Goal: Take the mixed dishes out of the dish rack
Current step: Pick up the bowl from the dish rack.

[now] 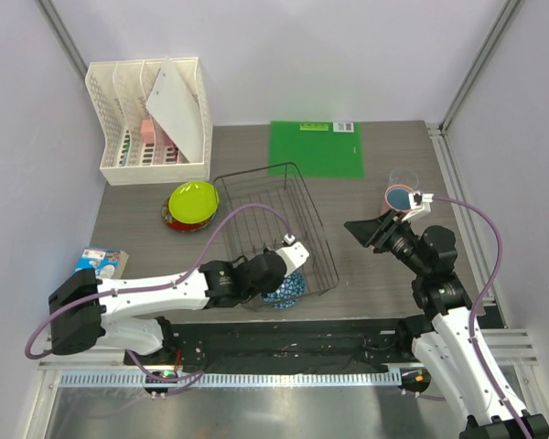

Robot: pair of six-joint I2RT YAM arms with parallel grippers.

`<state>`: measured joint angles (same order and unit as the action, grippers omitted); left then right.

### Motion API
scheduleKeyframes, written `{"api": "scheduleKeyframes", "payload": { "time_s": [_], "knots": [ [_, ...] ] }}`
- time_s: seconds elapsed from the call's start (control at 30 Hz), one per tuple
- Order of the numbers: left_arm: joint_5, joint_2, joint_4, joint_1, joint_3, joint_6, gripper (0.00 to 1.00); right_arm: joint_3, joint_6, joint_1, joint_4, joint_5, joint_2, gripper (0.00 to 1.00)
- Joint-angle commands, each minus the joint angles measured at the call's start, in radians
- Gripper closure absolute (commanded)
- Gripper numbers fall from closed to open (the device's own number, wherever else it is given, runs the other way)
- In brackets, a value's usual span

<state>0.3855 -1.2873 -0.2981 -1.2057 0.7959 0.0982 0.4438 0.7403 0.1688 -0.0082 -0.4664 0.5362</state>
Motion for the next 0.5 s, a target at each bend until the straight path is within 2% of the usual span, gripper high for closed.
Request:
{"api": "scheduleKeyframes", "payload": {
  "time_s": [0.0, 0.3, 0.47],
  "knots": [
    [0.05, 0.077, 0.014, -0.012, 0.035, 0.008, 1.0, 0.019, 0.011, 0.005, 0.028, 0.002, -0.018, 0.57],
    [0.056, 0.172, -0.024, -0.045, 0.088, -0.014, 1.0, 0.032, 0.004, 0.005, 0.014, 0.009, -0.03, 0.57],
    [0.046, 0.168, -0.036, -0.046, 0.105, -0.026, 1.0, 0.022, 0.008, 0.006, -0.012, 0.012, -0.031, 0.57]
  ]
}}
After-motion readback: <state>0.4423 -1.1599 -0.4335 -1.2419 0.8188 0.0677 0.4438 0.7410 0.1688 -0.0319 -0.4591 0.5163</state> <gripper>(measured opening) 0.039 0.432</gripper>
